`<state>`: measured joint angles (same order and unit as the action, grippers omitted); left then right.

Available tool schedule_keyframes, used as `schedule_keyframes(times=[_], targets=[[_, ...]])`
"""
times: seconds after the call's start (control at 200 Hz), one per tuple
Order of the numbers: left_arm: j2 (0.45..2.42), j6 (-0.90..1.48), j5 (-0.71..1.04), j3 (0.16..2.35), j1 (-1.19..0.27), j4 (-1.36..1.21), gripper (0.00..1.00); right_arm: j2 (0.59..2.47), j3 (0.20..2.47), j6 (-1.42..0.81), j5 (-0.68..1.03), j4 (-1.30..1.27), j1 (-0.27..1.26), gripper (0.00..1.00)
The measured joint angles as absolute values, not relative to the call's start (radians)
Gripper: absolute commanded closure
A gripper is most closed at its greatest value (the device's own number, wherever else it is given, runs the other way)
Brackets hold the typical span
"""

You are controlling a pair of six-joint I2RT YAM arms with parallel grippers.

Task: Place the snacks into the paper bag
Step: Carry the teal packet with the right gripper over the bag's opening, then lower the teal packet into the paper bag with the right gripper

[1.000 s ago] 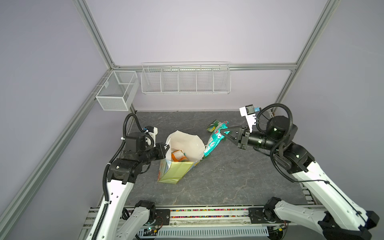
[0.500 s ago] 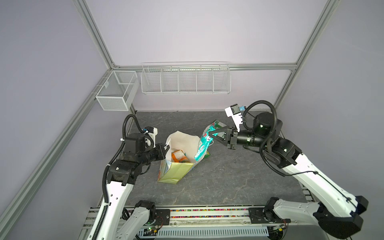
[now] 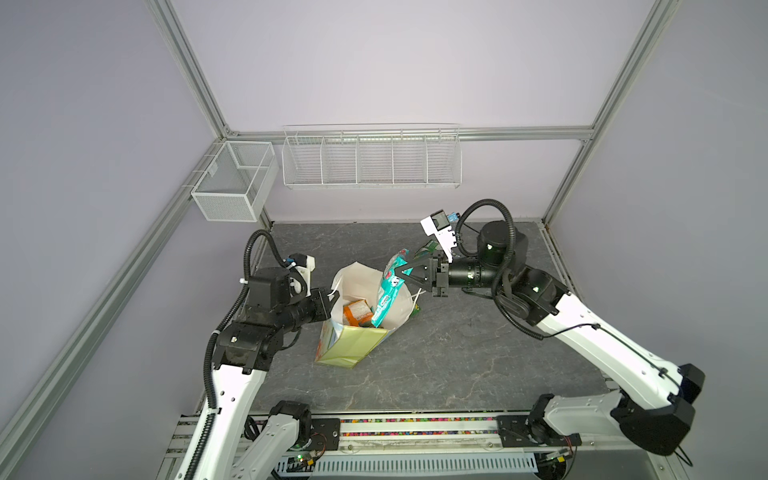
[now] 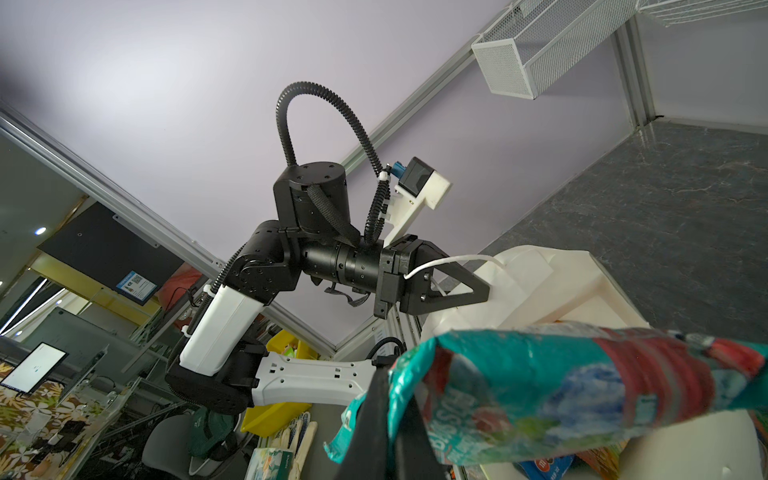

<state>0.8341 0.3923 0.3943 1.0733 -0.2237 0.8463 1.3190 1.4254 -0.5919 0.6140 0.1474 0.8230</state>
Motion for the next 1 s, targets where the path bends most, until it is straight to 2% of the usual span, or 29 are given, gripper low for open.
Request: schedule_keyframes(times=[1.0], targets=[[0.825, 0.400, 0.402, 1.066, -0.224, 0.843, 1.00, 1.502, 1.436, -0.723, 0.725, -0.036, 0.895, 0.93]])
